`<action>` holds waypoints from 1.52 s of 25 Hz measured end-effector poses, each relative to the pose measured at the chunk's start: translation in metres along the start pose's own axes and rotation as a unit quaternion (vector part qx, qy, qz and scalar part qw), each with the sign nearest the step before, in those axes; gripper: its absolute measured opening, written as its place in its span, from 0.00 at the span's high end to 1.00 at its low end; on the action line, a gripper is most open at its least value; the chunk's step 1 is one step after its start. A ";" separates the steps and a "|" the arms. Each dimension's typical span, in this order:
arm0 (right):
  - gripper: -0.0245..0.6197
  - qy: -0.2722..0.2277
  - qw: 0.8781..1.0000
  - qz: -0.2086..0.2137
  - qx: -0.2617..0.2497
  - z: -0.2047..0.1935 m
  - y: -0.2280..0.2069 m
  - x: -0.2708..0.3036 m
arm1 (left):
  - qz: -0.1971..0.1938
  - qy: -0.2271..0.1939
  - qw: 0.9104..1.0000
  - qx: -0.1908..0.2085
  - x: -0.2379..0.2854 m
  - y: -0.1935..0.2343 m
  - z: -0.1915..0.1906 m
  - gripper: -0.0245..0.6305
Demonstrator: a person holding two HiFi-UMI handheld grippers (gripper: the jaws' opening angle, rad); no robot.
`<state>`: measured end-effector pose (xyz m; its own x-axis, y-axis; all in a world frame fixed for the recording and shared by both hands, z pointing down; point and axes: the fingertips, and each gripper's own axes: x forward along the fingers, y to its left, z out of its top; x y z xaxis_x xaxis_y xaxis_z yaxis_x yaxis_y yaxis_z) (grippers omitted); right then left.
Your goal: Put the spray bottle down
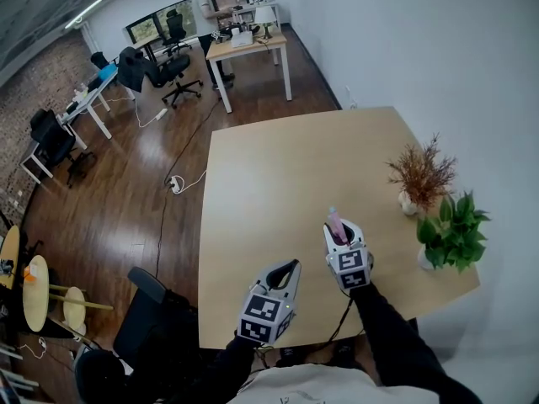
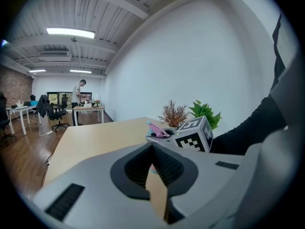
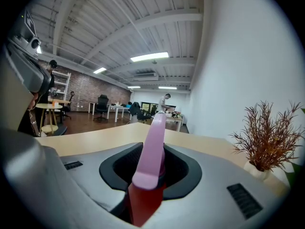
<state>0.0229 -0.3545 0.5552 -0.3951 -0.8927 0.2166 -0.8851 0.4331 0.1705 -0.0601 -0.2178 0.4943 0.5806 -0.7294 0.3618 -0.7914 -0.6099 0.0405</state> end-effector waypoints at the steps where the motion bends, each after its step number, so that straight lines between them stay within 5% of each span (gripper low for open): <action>1: 0.82 -0.001 1.000 -0.002 0.001 0.000 0.000 0.000 | 0.001 0.000 1.000 0.000 -0.001 0.000 0.000 0.97; 5: 0.78 -0.010 1.000 0.002 0.018 0.001 0.002 -0.003 | 0.001 0.001 1.000 -0.001 -0.005 -0.002 -0.001 0.97; 7: 0.54 -0.020 0.999 0.012 0.034 0.004 0.004 -0.004 | 0.001 0.000 1.000 0.000 -0.005 -0.003 -0.001 0.97; 8: 0.51 -0.021 0.999 0.014 0.039 0.004 0.004 -0.005 | 0.001 -0.001 1.000 0.001 -0.005 -0.003 -0.001 0.97; 21: 0.50 -0.050 0.997 -0.031 0.059 0.006 -0.015 -0.085 | 0.008 -0.012 1.000 -0.002 -0.014 -0.008 -0.001 0.97; 28: 0.98 -0.060 0.995 -0.034 0.077 0.035 -0.018 -0.143 | 0.009 -0.029 1.000 0.001 -0.024 -0.016 0.008 0.97; 38: 0.98 -0.067 0.993 0.019 0.091 0.085 -0.009 -0.182 | 0.013 -0.056 0.998 0.011 -0.034 -0.029 0.034 0.97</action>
<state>0.0814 -0.2063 0.4321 -0.4481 -0.8896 0.0882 -0.8936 0.4486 -0.0155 -0.0502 -0.1864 0.4490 0.5785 -0.7747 0.2553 -0.8029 -0.5960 0.0108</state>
